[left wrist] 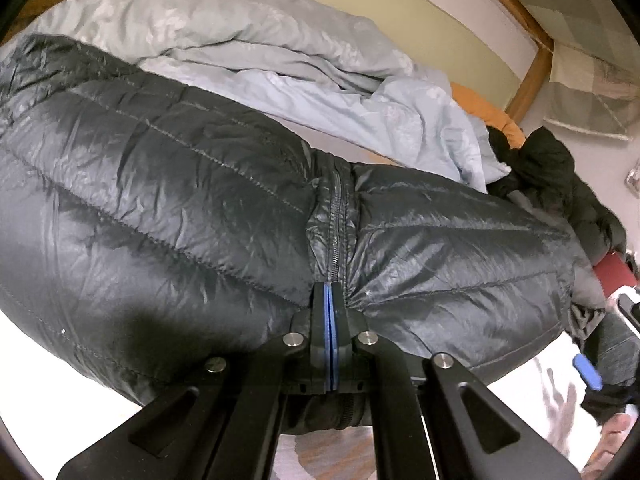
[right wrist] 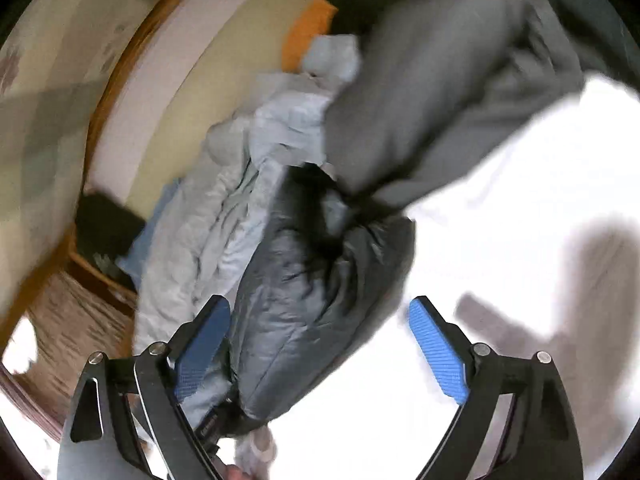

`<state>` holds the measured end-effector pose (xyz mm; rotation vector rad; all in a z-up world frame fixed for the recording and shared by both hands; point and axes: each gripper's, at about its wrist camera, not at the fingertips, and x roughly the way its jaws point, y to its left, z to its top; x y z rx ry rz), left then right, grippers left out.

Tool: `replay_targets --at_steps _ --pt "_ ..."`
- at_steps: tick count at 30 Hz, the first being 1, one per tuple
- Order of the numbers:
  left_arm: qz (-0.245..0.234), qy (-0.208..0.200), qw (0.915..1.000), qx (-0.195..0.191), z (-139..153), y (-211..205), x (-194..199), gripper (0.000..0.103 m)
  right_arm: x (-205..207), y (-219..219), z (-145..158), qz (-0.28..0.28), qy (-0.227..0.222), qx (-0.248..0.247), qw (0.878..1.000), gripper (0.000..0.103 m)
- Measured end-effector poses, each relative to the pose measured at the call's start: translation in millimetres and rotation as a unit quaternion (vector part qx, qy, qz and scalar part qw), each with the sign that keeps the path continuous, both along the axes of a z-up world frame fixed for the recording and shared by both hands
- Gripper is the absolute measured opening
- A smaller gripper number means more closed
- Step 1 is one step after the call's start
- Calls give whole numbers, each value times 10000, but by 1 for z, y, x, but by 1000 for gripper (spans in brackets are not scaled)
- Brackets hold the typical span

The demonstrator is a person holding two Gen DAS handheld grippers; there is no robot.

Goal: Fold large clothes

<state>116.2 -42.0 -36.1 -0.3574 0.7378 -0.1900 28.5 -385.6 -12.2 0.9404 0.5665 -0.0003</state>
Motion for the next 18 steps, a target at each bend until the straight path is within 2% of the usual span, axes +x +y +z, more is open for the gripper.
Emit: replay_targets --at_steps 2,3,7,9,11,14,16,18 --pt "30 -14 9998 179 1 -4 0 4 4 -6 -18 -182 -39 314 9993 103" --pt "40 -20 9997 243 1 -5 0 4 6 -6 -25 -233 -46 334 9992 103" --pt "41 -16 9997 230 1 -6 1 4 35 5 -32 107 -225 -148 9996 103" --pt "49 -25 9996 290 2 -8 0 4 50 10 -31 326 -480 -307 9978 103" --pt "59 -30 9993 367 2 -8 0 4 61 14 -34 296 -563 -408 9971 103" --pt "80 -37 9989 453 2 -10 1 4 72 23 -37 262 -457 -716 9960 94" --pt "96 -41 9986 512 2 -12 1 4 71 21 -36 437 -644 -586 9952 90" --pt "94 -48 9987 499 3 -12 0 4 69 14 -39 422 -631 -402 9963 79"
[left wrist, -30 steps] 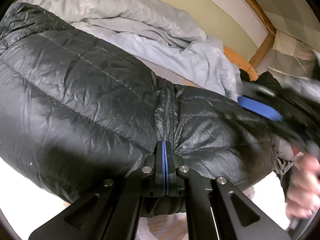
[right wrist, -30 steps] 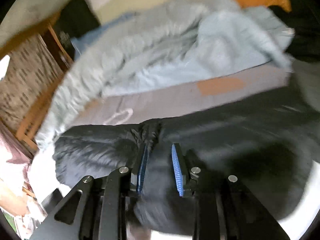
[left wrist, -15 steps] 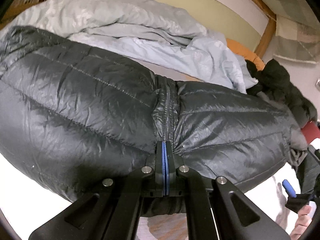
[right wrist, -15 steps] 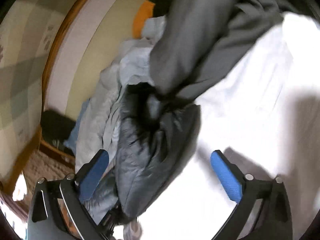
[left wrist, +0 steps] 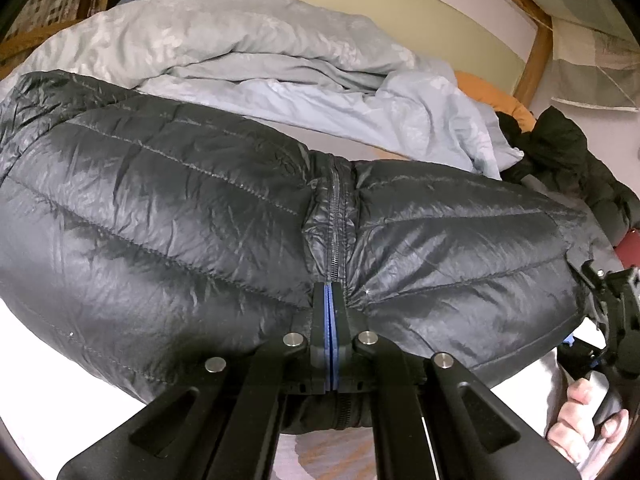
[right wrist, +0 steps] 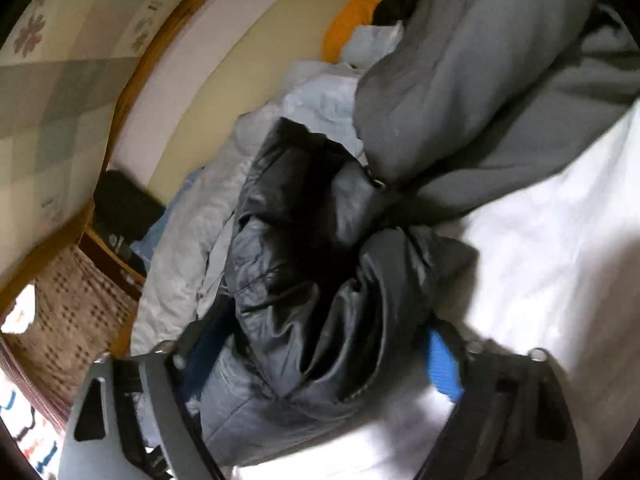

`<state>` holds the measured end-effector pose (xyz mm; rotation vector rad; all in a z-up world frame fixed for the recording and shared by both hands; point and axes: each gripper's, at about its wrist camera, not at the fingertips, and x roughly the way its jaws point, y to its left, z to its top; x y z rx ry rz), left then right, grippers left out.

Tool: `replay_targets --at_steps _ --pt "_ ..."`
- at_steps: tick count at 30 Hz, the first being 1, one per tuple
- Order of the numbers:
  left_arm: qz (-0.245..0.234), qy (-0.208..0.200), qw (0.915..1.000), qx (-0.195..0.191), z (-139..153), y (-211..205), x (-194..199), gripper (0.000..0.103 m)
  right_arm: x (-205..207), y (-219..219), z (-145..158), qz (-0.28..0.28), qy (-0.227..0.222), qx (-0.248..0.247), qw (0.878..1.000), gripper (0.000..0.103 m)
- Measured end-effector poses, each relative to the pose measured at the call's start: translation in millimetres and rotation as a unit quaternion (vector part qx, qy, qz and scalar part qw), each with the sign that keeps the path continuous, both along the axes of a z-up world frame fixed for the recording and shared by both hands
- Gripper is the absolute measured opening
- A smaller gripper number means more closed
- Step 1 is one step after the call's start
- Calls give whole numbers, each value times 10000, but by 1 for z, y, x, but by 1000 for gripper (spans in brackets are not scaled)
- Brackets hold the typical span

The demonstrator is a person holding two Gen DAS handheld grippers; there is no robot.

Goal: Fold large clothes

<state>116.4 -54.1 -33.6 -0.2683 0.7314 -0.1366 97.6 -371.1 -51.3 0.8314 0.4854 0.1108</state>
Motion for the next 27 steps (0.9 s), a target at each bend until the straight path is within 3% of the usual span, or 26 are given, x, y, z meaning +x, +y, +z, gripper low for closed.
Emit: replay_targets --at_steps 1,3,5,10,18,22,27 --pt "-10 -9 10000 -44 0 1 0 4 -1 -2 -2 18 -7 63 10000 72" --pt "-31 -28 9999 -140 0 3 -1 4 -3 -3 -8 156 -65 276 9995 41" --pt "-46 -22 9999 -141 0 3 -1 4 -6 0 -7 100 -177 208 9996 32" --pt "-34 -20 10000 -70 1 2 -1 4 -9 19 8 -130 -192 -587 9980 29" --pt "-43 -25 10000 -83 1 1 -2 4 -6 22 11 -163 -85 -664 9976 30" --pt "-44 -27 10000 -75 1 0 -2 4 -6 17 5 -97 -70 -440 9990 30" --pt "-48 -9 9999 -92 1 1 -2 4 -8 22 8 -163 4 -752 9970 30"
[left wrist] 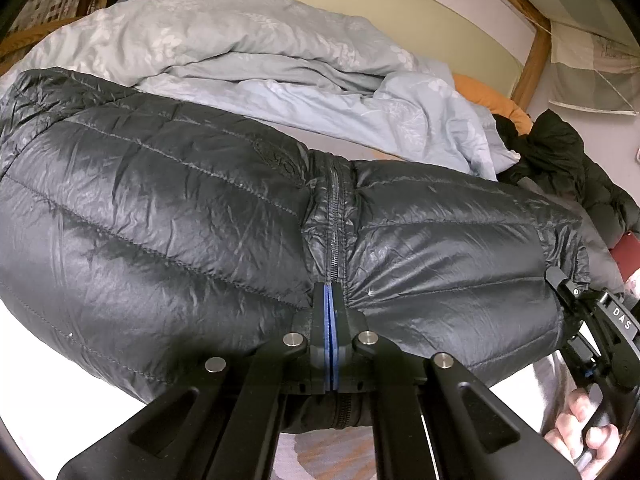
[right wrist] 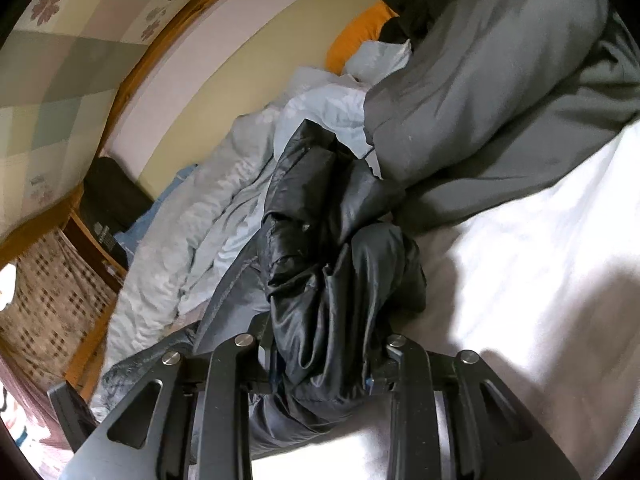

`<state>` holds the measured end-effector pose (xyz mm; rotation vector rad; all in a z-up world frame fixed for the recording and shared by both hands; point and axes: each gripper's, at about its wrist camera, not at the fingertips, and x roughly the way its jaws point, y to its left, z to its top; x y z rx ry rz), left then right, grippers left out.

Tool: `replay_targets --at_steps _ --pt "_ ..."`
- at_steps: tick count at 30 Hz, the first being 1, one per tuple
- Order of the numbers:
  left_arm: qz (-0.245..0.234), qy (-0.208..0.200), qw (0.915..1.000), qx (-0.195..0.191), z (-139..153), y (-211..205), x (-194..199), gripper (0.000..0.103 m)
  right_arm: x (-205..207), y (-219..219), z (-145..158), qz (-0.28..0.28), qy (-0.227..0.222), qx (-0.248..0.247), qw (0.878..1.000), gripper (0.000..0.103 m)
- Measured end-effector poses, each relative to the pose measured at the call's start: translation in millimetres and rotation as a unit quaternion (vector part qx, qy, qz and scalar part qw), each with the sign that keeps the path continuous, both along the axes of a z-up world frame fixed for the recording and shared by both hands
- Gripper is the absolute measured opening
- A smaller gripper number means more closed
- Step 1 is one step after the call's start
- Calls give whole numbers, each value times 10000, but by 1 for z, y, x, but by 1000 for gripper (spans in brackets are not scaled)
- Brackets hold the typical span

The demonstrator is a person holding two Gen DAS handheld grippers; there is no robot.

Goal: Fold large clothes

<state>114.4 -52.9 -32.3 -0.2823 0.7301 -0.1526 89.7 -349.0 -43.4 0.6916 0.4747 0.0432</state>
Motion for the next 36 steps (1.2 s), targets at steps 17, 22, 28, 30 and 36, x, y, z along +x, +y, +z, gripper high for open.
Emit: replay_targets --at_steps 17,22,28,30,36 --pt "-1022 -94 9919 -754 20 -57 -52 0 -94 50 163 187 -716 -2285 9707 29" --pt "-255 -257 9973 -645 31 -54 -75 0 -101 63 180 182 -764 -2791 9570 29" --pt "-94 -794 9949 -609 74 36 -100 0 -96 105 172 -2 -830 -3748 9234 30" --pt "86 -858 9955 -385 89 67 -98 0 -93 126 173 76 -942 -3916 9153 30" --pt "469 -1337 9899 -5 127 146 -87 0 -74 199 168 338 -1005 -4413 8911 32"
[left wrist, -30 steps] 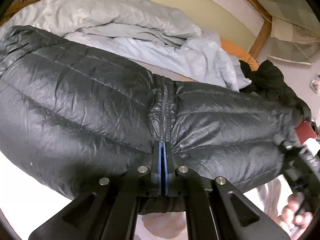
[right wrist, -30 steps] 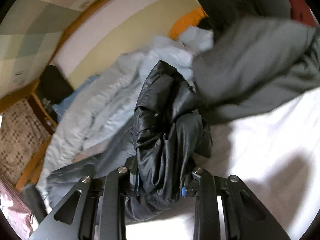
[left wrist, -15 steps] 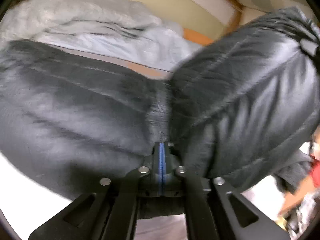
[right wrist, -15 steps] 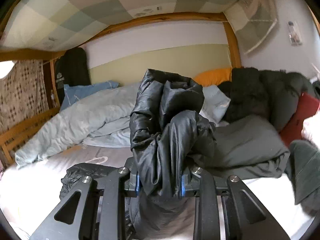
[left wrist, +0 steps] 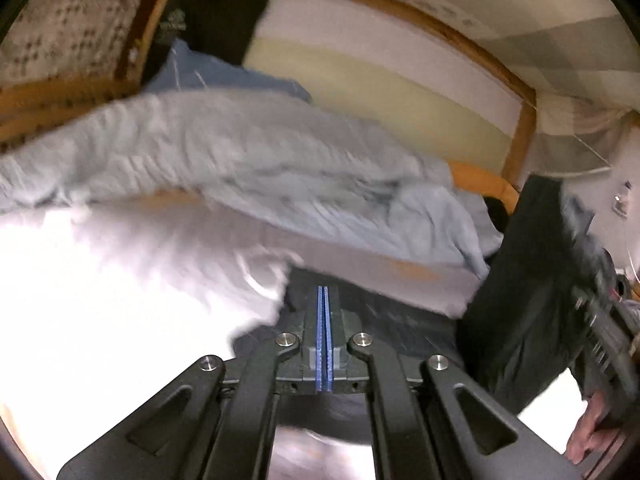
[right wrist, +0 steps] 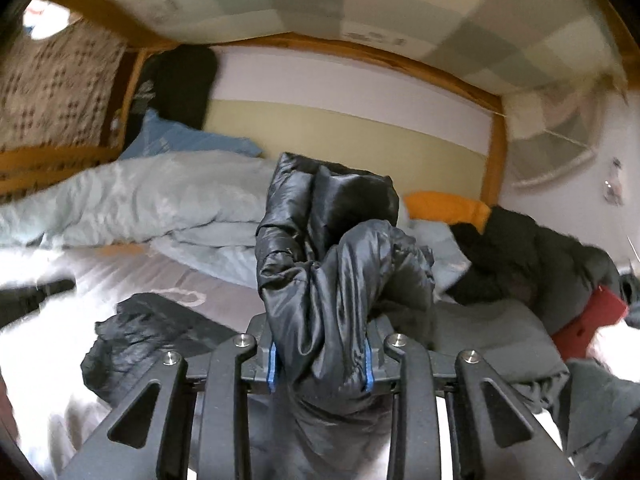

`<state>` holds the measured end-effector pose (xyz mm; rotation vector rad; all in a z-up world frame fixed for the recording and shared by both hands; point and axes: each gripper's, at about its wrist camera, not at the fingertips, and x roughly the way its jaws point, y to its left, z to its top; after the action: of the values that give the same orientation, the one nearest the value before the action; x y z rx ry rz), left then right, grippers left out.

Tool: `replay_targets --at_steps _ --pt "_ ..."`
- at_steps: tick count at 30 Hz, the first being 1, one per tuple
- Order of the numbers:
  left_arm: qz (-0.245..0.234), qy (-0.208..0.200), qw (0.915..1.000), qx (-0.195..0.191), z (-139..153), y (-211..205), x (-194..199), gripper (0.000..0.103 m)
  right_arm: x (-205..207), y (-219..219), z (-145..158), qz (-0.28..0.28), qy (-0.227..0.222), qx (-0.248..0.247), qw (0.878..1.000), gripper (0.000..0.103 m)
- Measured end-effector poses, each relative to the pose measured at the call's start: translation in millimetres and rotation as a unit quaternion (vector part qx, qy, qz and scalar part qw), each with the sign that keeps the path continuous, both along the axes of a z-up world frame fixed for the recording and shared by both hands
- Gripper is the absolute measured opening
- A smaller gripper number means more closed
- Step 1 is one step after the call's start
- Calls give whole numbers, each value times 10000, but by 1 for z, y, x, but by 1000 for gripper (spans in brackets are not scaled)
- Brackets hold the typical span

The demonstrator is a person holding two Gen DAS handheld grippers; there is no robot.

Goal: Fold large clothes

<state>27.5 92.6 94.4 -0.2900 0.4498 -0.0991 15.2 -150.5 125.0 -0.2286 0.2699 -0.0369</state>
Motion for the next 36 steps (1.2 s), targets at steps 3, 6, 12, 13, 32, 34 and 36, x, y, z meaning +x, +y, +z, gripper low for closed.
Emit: replay_targets --at_steps 3,6,12,13,32,34,36 --pt "44 -115 9999 -42 6 27 3 0 12 39 -17 71 74 -444 9990 32" --pt "148 -220 9994 202 -1 43 0 2 22 73 -35 174 251 -669 9973 32" --pt "661 71 9966 494 -15 66 11 2 34 124 -62 429 452 -769 9951 32" --pt "818 38 9960 365 -14 74 10 2 35 130 -67 457 518 -800 9944 32" --pt "419 -362 9982 213 -2 69 -5 22 -5 131 -79 1088 422 -213 9929 87" --pt "310 -481 9980 267 2 61 -10 36 -17 111 -68 824 287 -29 9962 87" --pt "112 -577 9979 279 6 51 -14 56 -25 91 -58 638 114 152 9978 87"
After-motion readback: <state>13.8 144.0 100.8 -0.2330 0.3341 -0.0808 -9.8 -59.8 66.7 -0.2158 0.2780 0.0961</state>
